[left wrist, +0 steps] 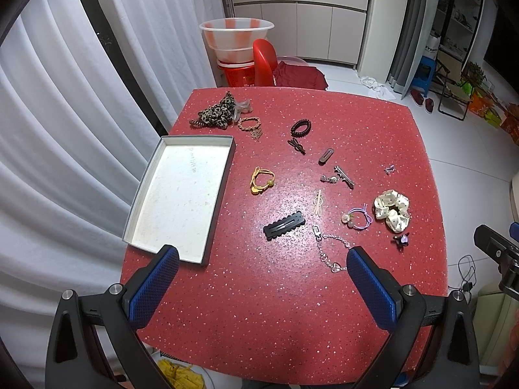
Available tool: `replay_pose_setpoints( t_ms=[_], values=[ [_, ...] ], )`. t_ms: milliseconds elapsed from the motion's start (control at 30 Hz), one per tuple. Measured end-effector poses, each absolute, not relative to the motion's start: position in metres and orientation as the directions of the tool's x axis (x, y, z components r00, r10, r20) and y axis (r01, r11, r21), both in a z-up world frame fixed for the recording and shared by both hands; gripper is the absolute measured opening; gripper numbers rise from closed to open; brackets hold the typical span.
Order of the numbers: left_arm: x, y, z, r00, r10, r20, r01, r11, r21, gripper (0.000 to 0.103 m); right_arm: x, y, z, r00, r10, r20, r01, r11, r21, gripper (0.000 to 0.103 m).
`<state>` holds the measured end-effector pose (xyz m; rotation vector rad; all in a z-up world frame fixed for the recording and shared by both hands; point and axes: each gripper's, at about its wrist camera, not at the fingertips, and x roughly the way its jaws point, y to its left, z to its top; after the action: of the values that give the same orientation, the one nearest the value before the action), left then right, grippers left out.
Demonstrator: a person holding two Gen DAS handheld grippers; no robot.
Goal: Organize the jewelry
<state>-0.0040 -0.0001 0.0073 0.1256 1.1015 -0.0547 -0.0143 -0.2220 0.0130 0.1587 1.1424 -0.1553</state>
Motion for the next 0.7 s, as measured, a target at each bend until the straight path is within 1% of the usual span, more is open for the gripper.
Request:
replay_pose_setpoints(
  t_ms=[700],
  values=[
    [-0.0051, -0.0012, 0.0014, 0.440, 0.018, -0.898, 0.110, 0.991, 0.074, 0.103, -0.0152, -0.2209, 0.0093, 0.398, -0.039, -0.917, 0.208, 0.977, 0.049, 0.103]
  ],
)
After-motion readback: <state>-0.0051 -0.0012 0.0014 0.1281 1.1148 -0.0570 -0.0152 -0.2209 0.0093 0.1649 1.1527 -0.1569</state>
